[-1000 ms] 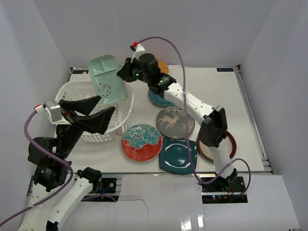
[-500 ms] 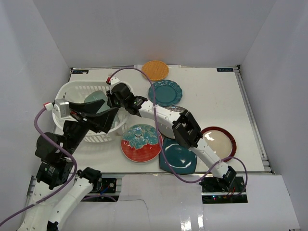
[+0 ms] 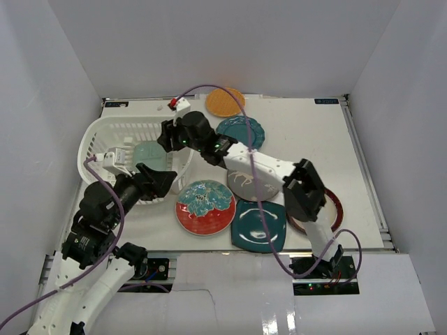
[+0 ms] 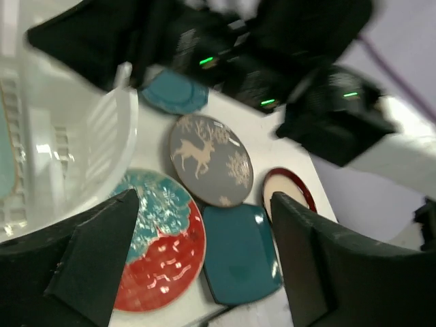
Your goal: Place the plates into the plastic bin on the countertop
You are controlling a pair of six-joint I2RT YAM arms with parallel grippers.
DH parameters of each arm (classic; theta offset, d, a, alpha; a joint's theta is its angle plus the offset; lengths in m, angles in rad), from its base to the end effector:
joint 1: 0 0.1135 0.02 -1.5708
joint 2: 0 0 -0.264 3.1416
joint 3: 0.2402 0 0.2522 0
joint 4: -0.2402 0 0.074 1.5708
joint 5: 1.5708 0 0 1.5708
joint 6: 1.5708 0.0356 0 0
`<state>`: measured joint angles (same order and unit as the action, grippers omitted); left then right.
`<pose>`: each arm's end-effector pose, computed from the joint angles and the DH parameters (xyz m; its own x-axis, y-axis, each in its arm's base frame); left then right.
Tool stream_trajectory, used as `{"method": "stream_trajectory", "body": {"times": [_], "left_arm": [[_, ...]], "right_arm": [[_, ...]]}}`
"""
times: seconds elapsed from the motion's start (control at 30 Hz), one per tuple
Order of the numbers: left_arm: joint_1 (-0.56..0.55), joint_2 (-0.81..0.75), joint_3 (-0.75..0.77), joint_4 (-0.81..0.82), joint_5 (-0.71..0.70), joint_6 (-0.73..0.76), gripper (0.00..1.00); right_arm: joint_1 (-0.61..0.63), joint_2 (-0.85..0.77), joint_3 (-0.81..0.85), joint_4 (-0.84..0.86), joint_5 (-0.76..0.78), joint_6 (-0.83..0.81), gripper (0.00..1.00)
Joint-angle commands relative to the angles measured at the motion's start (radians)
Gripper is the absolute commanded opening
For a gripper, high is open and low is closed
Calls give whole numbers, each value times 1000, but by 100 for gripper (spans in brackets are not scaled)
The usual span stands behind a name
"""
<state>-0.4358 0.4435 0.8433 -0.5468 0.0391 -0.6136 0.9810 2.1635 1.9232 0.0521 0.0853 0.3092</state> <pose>0.0830 -0.0402 0.3613 -0.3716 -0.4616 -0.8055 0.2971 0.7629 -0.5743 0.2958 0.4365 0.3120 -0.3369 0.0417 -0.9406 -0.7128 0.6415 0.2837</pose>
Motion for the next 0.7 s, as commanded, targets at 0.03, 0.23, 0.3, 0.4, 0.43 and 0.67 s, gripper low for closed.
{"method": "stream_trajectory", "body": {"times": [0.03, 0.23, 0.3, 0.4, 0.43, 0.67], "left_arm": [[-3, 32, -42, -111, 158, -101, 79], [-7, 73, -154, -101, 290, -170, 64], [-9, 101, -213, -88, 309, -189, 63], [-23, 121, -262, -71, 306, -212, 63], [-27, 126, -262, -70, 297, -213, 64], [-37, 172, -125, 82, 303, -94, 80]], "right_arm": [[-126, -385, -315, 149, -76, 33, 39], [-462, -758, -903, 112, -269, 105, 18], [-571, -818, -1019, 71, -315, 65, 33], [-827, -803, -1092, 0, -430, 7, 61], [-869, -789, -1105, 5, -515, 13, 62], [-935, -598, -1107, 44, -590, 30, 66]]}}
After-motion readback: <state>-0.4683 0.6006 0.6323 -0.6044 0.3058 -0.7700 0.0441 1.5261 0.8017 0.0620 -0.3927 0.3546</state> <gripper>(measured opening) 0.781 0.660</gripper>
